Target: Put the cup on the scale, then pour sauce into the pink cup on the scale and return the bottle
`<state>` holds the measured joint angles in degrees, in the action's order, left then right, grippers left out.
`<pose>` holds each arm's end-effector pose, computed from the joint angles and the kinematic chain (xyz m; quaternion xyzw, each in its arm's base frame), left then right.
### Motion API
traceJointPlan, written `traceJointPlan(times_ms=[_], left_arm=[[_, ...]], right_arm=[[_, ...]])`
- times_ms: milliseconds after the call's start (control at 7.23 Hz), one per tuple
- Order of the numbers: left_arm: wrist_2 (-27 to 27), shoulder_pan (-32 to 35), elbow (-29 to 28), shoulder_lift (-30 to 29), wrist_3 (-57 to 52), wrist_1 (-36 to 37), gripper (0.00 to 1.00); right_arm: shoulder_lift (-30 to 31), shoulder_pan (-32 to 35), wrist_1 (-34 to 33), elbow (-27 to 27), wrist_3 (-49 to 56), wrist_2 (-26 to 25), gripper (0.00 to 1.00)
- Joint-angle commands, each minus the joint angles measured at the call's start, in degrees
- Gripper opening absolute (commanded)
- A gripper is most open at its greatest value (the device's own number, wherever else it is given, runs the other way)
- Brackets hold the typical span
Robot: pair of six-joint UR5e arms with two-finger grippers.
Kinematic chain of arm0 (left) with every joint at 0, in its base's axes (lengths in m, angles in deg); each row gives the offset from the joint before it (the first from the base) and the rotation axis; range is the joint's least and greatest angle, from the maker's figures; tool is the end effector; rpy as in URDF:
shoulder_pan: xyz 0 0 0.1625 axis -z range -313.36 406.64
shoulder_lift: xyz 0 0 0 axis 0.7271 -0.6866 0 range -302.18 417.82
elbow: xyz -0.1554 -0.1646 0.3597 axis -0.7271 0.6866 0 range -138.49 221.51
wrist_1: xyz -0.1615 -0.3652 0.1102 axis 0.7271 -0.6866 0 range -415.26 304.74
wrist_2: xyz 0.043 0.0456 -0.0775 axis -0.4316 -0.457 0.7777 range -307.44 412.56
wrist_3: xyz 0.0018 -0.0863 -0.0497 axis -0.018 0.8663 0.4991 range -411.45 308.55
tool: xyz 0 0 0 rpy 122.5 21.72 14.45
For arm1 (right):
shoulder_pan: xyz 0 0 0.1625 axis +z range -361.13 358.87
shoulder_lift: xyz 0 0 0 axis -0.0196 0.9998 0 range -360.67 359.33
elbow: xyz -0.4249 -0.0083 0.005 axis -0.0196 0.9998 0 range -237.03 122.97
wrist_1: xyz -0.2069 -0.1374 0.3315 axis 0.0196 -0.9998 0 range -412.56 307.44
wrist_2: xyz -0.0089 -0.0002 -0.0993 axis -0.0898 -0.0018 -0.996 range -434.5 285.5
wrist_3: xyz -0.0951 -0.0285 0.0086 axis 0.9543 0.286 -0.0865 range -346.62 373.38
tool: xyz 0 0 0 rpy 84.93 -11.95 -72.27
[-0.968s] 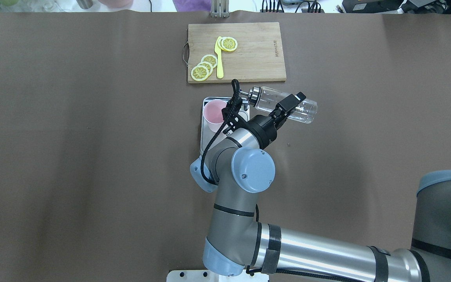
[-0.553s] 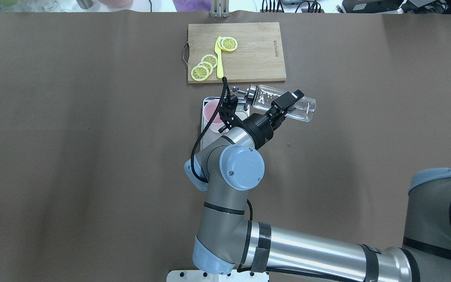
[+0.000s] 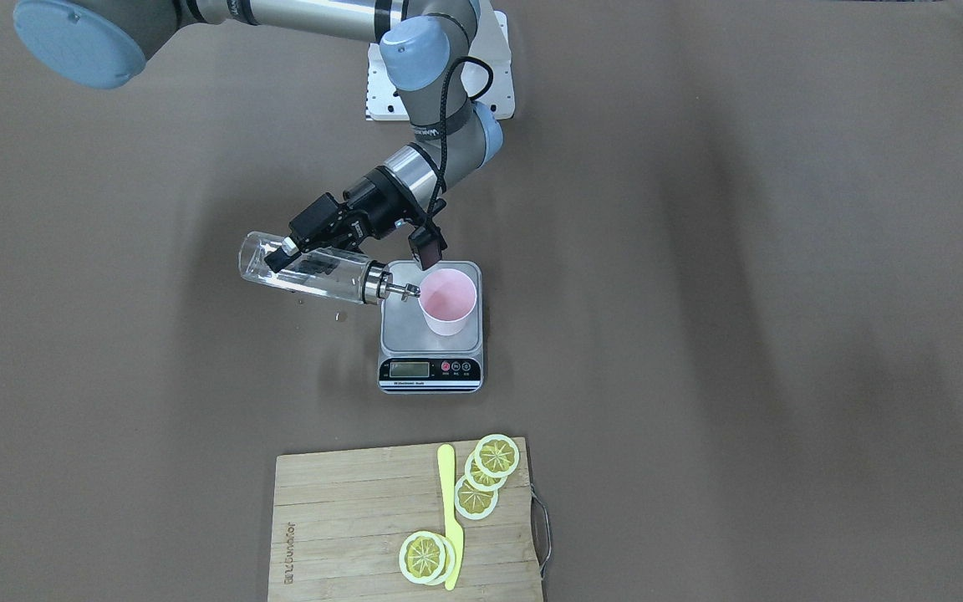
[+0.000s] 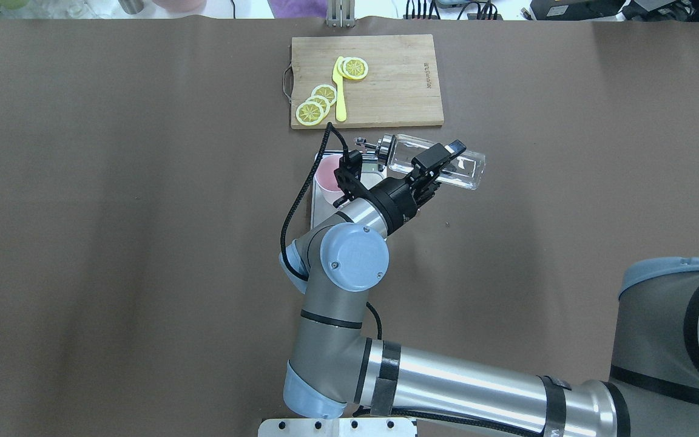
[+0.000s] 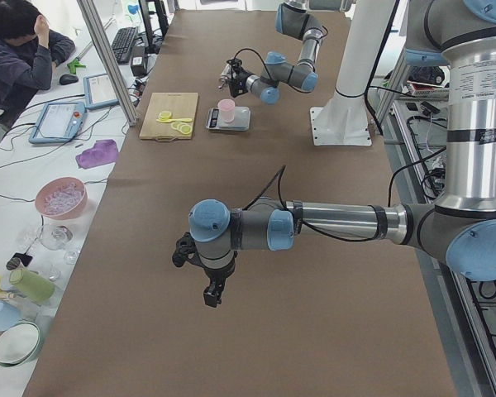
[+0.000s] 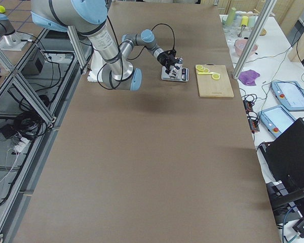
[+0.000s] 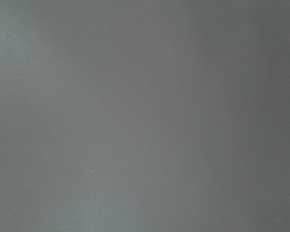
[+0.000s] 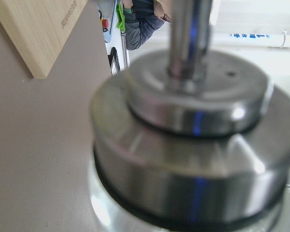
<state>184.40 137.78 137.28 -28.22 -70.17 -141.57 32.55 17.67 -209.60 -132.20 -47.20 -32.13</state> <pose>-0.0760 -0.4584 0.6515 0.0465 0.3543 0.1369 0.9239 -0.6046 -0.4243 0.2363 0.2786 0.3424 -0.1701 0.8810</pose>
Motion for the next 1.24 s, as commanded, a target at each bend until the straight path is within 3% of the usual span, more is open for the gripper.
traceJointPlan(times_ms=[0, 1107], left_arm=[[0.0, 0.0, -0.2, 0.0, 0.0, 0.0, 0.98], [0.0, 0.0, -0.2, 0.1, 0.0, 0.0, 0.98]], right_arm=[[-0.9, -0.1, -0.3, 1.1, -0.6, 0.2, 0.0], [-2.6, -1.6, -8.7, 1.1, -3.3, 0.6, 0.0]])
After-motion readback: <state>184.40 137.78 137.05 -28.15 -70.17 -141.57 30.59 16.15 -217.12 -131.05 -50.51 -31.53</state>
